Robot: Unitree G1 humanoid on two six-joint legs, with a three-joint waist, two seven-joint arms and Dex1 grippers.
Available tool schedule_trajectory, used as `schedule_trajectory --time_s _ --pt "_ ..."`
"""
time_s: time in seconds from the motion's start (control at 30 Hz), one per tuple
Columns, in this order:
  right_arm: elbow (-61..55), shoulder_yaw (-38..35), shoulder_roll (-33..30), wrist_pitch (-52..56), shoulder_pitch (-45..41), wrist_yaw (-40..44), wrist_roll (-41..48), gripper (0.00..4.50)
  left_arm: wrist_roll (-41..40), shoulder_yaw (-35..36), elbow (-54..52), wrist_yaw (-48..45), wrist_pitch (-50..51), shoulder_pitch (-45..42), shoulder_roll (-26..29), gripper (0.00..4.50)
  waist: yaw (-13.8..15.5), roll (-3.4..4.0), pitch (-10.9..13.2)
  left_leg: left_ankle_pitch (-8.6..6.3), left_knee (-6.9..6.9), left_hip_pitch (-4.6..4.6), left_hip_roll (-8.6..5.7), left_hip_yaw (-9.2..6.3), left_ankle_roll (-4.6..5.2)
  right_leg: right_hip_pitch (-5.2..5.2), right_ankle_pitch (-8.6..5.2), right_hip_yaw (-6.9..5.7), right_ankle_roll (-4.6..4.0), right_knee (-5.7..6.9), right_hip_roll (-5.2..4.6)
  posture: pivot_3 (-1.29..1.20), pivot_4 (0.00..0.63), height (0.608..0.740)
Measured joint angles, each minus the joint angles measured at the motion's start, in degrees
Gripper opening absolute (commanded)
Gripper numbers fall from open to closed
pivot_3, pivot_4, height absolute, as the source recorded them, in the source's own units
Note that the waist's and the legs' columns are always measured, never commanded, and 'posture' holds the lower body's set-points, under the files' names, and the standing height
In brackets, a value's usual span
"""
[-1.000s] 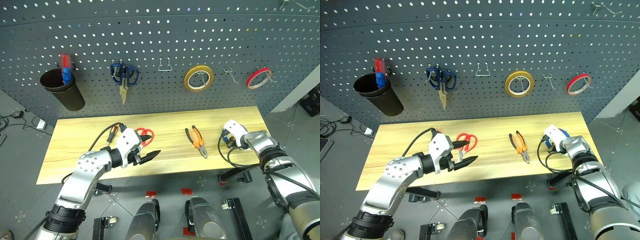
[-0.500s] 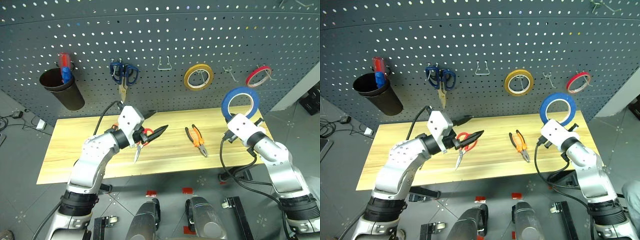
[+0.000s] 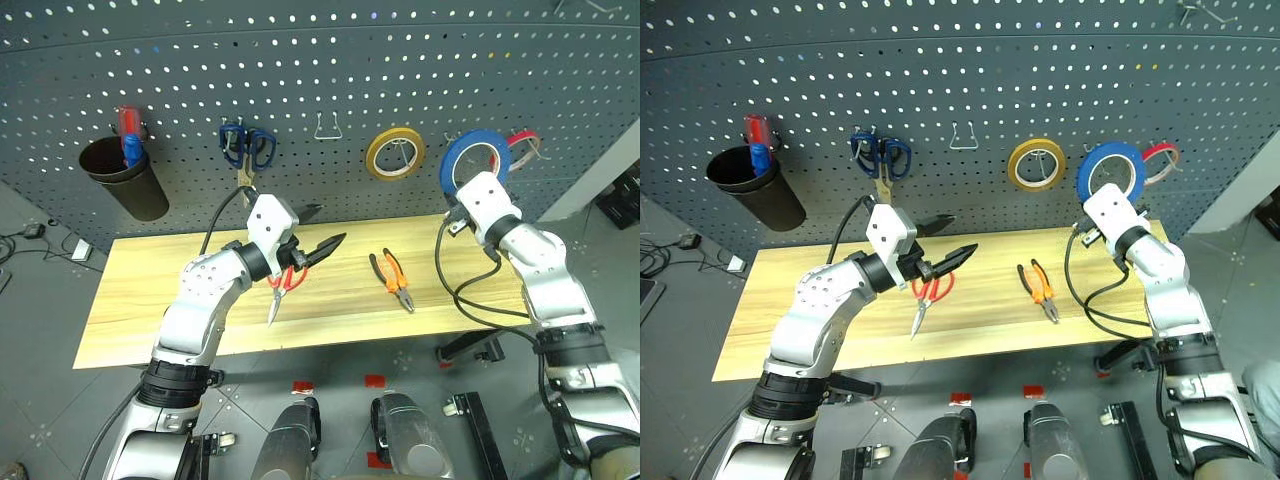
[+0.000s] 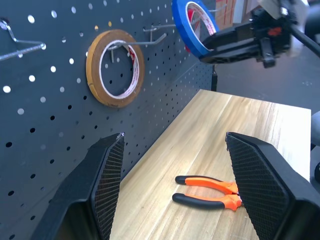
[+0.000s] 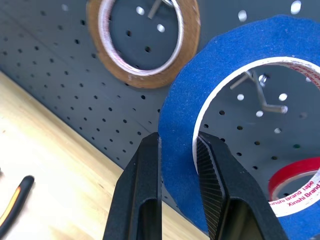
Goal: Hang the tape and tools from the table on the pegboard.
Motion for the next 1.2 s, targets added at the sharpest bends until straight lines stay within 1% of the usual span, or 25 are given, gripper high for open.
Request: schedule_trajectory --time_s 0.07,0.17,0.27,0.33,0.4,0.47,0.5,0.57,0.63,0.7,0.77,0.83,0.9,1.0,1.2 --pt "0.4 0.0 0.8 -0.2 -0.5 -0.2 0.3 2.32 0.0 0.1 0.2 0.1 0.0 0.2 0.1 3.40 -0.1 0.01 0.0 0.00 0.00 0.00 0.02 0.00 0.00 -0.01 0.00 0.01 0.00 0.00 0.02 -0.27 0.193 0.740" --pt "-0.2 0.0 1.7 0.0 0.2 -0.2 0.6 3.45 0.1 0.7 0.5 0.8 0.2 1.3 0.8 3.40 -0.4 0.01 0.0 0.00 0.00 0.00 0.02 0.02 0.00 -0.02 0.00 0.06 0.00 0.02 0.03 -0.27 0.193 0.740" --pt "-4.0 0.1 2.2 2.5 3.6 -0.1 0.6 4.47 0.5 1.4 0.5 1.1 1.2 3.8 3.2 3.40 -0.5 0.02 0.0 -0.01 0.00 0.01 0.02 0.03 0.01 -0.05 0.00 0.15 0.00 0.03 0.05 -0.27 0.201 0.740" --pt "-9.1 0.2 3.4 7.8 7.5 0.1 1.1 4.47 1.9 1.7 0.6 0.7 1.4 7.6 7.0 3.40 -0.9 0.03 0.0 -0.01 -0.04 0.02 0.05 0.07 0.02 -0.12 0.00 0.32 0.00 0.06 0.13 -0.27 0.208 0.740" --pt "-15.0 0.8 5.2 16.5 11.3 0.5 2.1 4.47 3.7 1.8 0.7 -0.3 1.1 11.8 11.0 3.40 -1.2 0.04 0.0 -0.05 -0.08 0.03 0.11 0.17 0.07 -0.23 0.00 0.56 -0.01 0.12 0.22 -0.27 0.213 0.740" --pt "-19.3 1.8 7.4 25.6 13.4 0.4 2.7 4.47 4.6 2.0 0.8 -1.3 0.4 15.0 13.9 3.40 -1.2 0.05 0.0 -0.14 -0.08 0.10 0.15 0.26 0.22 -0.27 0.02 0.75 -0.04 0.17 0.29 -0.26 0.219 0.740" --pt "-21.1 1.7 9.2 30.1 13.6 -0.1 3.4 4.47 4.7 2.6 0.7 -1.8 -0.1 16.6 15.1 3.40 -1.3 0.05 0.0 -0.15 -0.08 0.12 0.19 0.30 0.23 -0.32 0.04 0.82 -0.08 0.23 0.31 -0.25 0.226 0.740" --pt "-25.3 1.2 15.0 41.1 13.2 -3.3 4.8 4.47 5.1 4.9 0.9 -2.8 -1.1 20.8 18.3 3.40 -1.3 0.04 0.0 -0.15 -0.11 0.13 0.30 0.43 0.21 -0.52 0.10 0.96 -0.18 0.41 0.39 -0.24 0.233 0.740" --pt "-26.0 0.5 20.1 48.4 11.9 -6.1 5.1 4.47 5.8 6.6 1.1 -3.0 -2.4 23.9 20.1 3.40 -1.0 0.04 0.0 -0.14 -0.09 0.14 0.50 0.59 0.18 -0.57 0.19 0.97 -0.33 0.45 0.49 -0.24 0.240 0.740" --pt "-26.0 -0.1 24.3 54.5 10.4 -8.6 5.9 4.47 5.8 7.9 1.4 -3.5 -2.8 25.7 20.8 3.40 -0.8 0.05 0.0 -0.11 -0.08 0.13 0.73 0.74 0.14 -0.62 0.27 1.03 -0.45 0.38 0.65 -0.24 0.253 0.740" --pt "-24.6 -0.1 26.1 58.5 8.5 -9.9 6.8 4.47 5.7 8.2 1.4 -4.2 -3.1 26.5 20.8 3.40 -0.3 0.04 0.0 -0.10 -0.04 0.13 0.78 0.77 0.12 -0.89 0.32 1.02 -0.45 0.32 0.69 -0.23 0.269 0.740" --pt "-20.0 0.0 26.6 59.9 5.3 -11.7 6.7 4.47 5.6 8.2 0.7 -5.3 -3.2 26.8 20.8 3.40 -0.2 0.03 0.0 -0.09 -0.04 0.10 0.83 0.92 0.13 -0.98 0.44 1.12 -0.47 0.27 0.71 -0.22 0.279 0.740" --pt "-14.8 0.2 26.5 59.1 3.0 -13.0 6.5 4.47 5.6 8.2 -0.2 -6.1 -3.4 26.9 20.9 3.40 -0.3 0.02 0.0 -0.09 -0.06 0.11 0.88 1.04 0.14 -1.01 0.47 1.19 -0.49 0.24 0.72 -0.22 0.290 0.740" --pt "-7.3 1.6 25.9 56.3 0.8 -13.6 6.2 4.47 5.5 8.1 -1.7 -7.0 -3.4 26.8 20.8 3.40 -0.6 -0.01 0.0 -0.10 -0.12 -0.02 0.93 1.17 0.15 -0.98 0.47 1.28 -0.49 0.36 0.74 -0.20 0.305 0.740" --pt "7.0 4.4 25.2 48.9 -4.9 -12.8 6.0 4.47 4.1 7.7 -3.6 -7.8 -1.2 23.9 20.1 3.40 -1.0 -0.09 0.3 -0.12 -0.16 -0.07 1.00 1.26 0.17 -1.06 0.47 1.34 -0.49 0.43 0.81 -0.19 0.321 0.740"
